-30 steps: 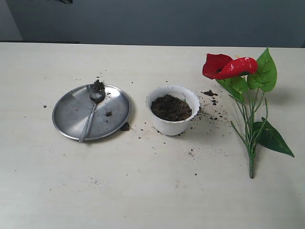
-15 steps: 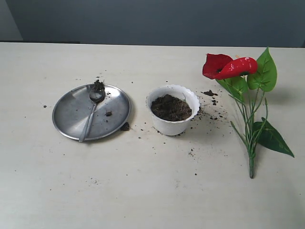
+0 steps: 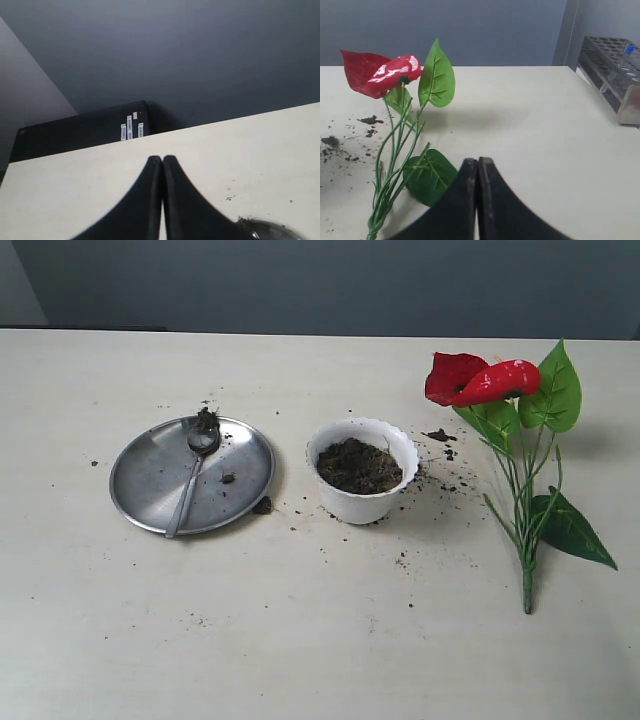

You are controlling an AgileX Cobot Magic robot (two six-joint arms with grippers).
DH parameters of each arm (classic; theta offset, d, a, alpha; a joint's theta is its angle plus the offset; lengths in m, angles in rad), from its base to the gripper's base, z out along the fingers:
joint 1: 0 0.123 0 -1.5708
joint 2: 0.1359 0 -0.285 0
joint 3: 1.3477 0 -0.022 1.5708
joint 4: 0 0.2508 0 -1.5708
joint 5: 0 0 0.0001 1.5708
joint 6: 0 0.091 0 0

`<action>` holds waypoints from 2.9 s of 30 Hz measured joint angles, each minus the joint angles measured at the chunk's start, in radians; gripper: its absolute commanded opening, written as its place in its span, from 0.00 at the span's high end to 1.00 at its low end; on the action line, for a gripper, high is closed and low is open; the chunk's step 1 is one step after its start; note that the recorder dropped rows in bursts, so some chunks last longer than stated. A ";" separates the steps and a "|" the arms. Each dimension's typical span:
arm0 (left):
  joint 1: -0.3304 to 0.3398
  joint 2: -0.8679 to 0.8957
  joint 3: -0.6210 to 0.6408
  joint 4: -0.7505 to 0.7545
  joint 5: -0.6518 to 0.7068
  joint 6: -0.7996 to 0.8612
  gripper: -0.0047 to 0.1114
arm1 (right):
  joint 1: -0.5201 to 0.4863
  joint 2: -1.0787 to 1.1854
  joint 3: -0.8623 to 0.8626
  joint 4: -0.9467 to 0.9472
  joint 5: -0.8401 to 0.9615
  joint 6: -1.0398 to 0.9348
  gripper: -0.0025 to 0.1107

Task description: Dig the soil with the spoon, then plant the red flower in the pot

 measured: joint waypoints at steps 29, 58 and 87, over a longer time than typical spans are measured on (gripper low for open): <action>0.326 -0.247 0.078 -0.219 -0.212 0.015 0.96 | 0.000 0.000 0.000 0.000 0.000 0.000 0.98; 0.552 -1.109 1.274 -0.329 -0.761 0.019 0.96 | 0.000 0.000 0.000 0.000 0.000 0.002 0.98; 0.431 -1.435 1.439 -0.430 -0.471 0.022 0.96 | 0.000 0.000 0.000 0.000 0.000 0.000 0.98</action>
